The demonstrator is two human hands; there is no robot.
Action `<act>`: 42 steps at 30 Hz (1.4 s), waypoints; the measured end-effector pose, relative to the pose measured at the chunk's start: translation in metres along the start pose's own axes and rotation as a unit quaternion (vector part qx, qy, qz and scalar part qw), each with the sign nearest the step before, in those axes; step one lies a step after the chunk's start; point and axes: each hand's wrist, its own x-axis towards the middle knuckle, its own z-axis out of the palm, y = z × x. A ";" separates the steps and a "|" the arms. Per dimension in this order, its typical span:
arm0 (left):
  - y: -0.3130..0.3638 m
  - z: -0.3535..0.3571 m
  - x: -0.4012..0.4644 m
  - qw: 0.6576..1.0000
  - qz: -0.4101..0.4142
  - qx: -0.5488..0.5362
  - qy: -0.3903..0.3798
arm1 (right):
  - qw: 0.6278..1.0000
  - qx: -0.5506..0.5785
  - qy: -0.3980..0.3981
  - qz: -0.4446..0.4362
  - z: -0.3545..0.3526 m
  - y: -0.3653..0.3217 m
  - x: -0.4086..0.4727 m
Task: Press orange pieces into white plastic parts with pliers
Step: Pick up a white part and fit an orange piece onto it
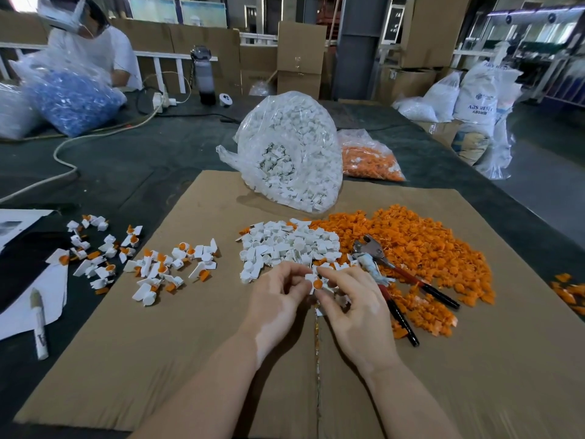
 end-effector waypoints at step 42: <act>0.001 0.001 0.019 0.975 -0.097 -0.192 0.059 | 0.900 -0.344 -0.137 0.232 -0.051 0.006 0.040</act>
